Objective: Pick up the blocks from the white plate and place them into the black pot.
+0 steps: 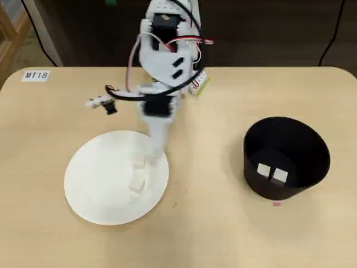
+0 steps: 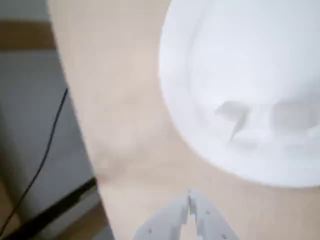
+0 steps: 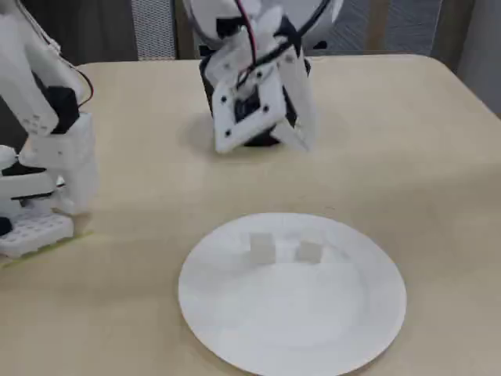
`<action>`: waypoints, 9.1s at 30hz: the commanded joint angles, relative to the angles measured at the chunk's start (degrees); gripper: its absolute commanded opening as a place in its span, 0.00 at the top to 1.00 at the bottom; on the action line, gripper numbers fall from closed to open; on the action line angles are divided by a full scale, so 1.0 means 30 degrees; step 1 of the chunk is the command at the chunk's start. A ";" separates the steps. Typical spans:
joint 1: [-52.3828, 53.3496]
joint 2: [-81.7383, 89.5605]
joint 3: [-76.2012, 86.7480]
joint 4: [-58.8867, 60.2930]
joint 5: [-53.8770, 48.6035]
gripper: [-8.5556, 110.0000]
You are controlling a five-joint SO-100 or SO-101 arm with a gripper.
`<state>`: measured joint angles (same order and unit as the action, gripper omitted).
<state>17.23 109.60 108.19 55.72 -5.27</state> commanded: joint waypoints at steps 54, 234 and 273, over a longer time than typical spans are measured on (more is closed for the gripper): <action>-0.0205 -1.2979 -0.9229 0.4131 0.2549 0.74; -1.5967 1.0342 0.9082 -1.3945 0.1436 0.95; -1.6846 0.4482 0.8965 -1.3564 0.1260 0.95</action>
<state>-34.45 121.20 138.69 12.66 -4.04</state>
